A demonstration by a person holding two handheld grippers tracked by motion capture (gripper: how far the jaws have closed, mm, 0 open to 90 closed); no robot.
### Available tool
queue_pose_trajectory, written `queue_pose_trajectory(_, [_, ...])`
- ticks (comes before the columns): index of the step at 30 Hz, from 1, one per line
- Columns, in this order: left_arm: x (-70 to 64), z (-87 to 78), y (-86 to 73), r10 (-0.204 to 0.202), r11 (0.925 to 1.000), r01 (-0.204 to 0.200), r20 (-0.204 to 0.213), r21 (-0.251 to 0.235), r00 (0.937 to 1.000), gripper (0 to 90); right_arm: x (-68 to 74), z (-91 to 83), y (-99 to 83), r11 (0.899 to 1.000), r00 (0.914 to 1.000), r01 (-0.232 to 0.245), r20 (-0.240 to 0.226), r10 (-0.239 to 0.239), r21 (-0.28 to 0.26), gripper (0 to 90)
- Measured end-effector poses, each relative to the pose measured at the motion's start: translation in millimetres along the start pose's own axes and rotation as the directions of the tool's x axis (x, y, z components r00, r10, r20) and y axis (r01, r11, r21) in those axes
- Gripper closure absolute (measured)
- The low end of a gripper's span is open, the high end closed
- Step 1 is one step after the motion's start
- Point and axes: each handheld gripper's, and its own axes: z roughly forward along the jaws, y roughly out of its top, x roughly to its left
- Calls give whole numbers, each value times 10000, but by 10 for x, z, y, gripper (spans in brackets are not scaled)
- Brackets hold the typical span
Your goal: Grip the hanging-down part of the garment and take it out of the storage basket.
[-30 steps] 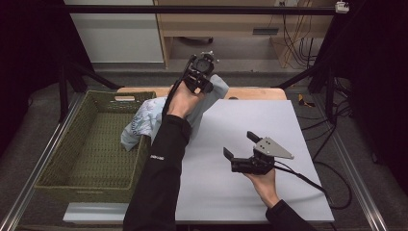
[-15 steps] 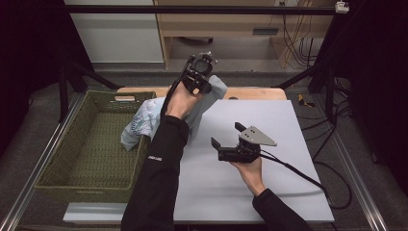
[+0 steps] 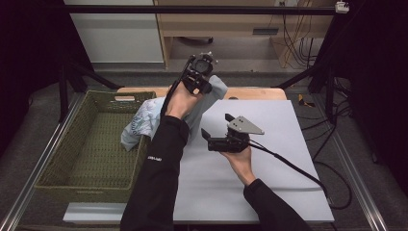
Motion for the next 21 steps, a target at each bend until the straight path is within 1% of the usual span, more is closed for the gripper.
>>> queue_pose_trajectory(1, [0,0,-2,27,10000,-27,-15,18,10000,804,4,20,9,10000,10000,12,28,-12,43,4])
queue_pose_trajectory(2, [5,-7,-3,54,9999,-55,21,90,10000,804,24,60,21,9999,9999,-122,22,122,12,4])
queue_pose_trajectory(3, [10,-12,-7,30,10000,-30,10,54,10000,804,36,116,23,10000,10000,-71,-68,71,14,5])
queue_pose_trajectory(5, [12,-22,-9,-8,10000,8,17,8,10000,804,58,168,19,9996,9995,-287,-143,288,75,5])
queue_pose_trajectory(9, [19,-45,-7,7,10000,-7,-19,-7,10000,804,108,278,-3,9994,9994,-249,-240,256,258,6])
queue_pose_trajectory(10, [19,-45,-7,7,10000,-7,-19,-7,10000,804,108,278,-3,9994,9994,-249,-240,256,258,6])
queue_pose_trajectory(11, [30,-55,-10,47,10000,-47,-35,-16,10000,804,122,336,-15,9995,9994,-194,-296,201,245,8])
queue_pose_trajectory(12, [30,-55,-10,47,10000,-47,-35,-16,10000,804,122,336,-15,9995,9994,-194,-296,201,245,8])
queue_pose_trajectory(13, [33,-57,-12,61,10000,-61,-7,14,10000,804,142,387,-19,9991,9990,-278,-328,288,322,8])
queue_pose_trajectory(14, [34,-57,-15,86,10000,-86,-18,27,10000,804,124,411,-30,9993,9996,56,-293,-45,367,10])
queue_pose_trajectory(15, [32,-58,-15,24,10000,-24,11,23,10000,804,118,431,-37,9991,9994,201,-283,-190,369,11])
queue_pose_trajectory(16, [34,-62,-14,51,10000,-51,42,-4,10000,804,140,450,-42,9989,9995,-114,-305,128,448,11])
queue_pose_trajectory(18, [35,-61,-14,54,10000,-53,54,-20,10000,804,153,475,-50,9989,9993,-194,-309,207,429,13])
queue_pose_trajectory(19, [37,-56,-14,78,9999,-78,42,73,10000,804,171,522,-70,9985,9983,-477,-330,486,279,18])
queue_pose_trajectory(20, [37,-56,-14,78,9999,-78,42,73,10000,804,171,522,-70,9985,9983,-477,-330,486,279,18])
queue_pose_trajectory(21, [38,-53,-17,87,9999,-87,43,81,10000,804,178,528,-72,9972,9972,-647,-361,660,363,21])
